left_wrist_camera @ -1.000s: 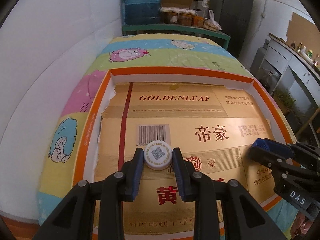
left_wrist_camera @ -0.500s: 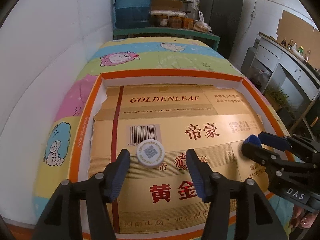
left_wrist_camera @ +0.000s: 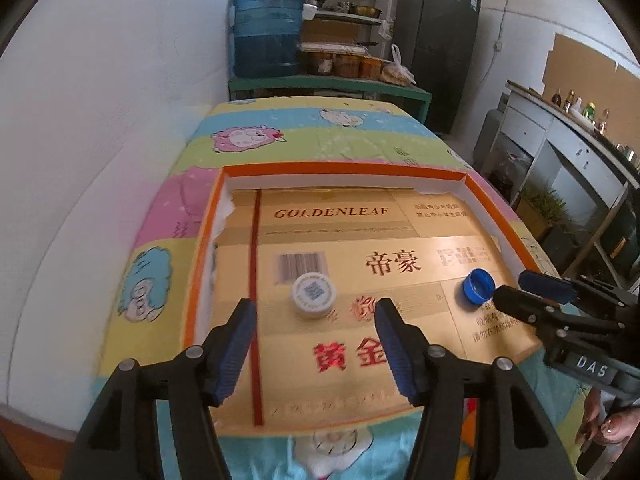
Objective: Organize rigid objects
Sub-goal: 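Withdraw both open tools from the tray back toward the remaining objects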
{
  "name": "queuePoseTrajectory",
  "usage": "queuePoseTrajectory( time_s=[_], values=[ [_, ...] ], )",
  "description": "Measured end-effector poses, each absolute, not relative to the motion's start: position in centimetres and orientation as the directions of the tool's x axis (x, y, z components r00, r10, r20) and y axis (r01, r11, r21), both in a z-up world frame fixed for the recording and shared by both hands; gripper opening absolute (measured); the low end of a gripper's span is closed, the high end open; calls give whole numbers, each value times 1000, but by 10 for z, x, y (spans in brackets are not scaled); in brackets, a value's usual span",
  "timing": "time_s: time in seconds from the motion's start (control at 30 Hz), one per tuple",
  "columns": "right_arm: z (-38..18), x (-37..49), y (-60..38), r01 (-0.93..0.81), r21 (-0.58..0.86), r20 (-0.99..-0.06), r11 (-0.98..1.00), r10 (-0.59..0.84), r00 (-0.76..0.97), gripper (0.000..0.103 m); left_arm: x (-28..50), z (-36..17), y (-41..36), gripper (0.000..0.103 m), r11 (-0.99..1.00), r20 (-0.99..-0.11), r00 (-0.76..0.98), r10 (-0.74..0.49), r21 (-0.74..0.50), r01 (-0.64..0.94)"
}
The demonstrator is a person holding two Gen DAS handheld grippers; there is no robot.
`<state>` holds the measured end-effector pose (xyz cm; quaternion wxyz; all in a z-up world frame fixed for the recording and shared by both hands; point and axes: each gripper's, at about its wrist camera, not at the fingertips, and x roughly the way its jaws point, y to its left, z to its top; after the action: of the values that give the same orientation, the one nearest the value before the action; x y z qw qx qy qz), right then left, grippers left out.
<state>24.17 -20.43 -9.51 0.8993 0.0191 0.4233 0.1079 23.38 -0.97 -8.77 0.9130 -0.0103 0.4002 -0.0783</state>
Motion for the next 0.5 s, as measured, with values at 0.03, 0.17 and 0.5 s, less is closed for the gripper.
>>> queuePoseTrajectory(
  time_s=[0.03, 0.17, 0.5],
  values=[
    [-94, 238, -204, -178, 127, -754, 976, 212, 622, 52, 229, -87, -6, 61, 988, -729, 668, -151, -84, 132],
    [-88, 224, -204, -173, 137, -744, 975, 217, 632, 52, 212, -85, 4, 61, 990, -729, 670, -140, -87, 112],
    [-58, 190, -206, -175, 136, -699, 975, 219, 681, 52, 172, -61, 4, 61, 997, -691, 720, -72, -19, 81]
  ],
)
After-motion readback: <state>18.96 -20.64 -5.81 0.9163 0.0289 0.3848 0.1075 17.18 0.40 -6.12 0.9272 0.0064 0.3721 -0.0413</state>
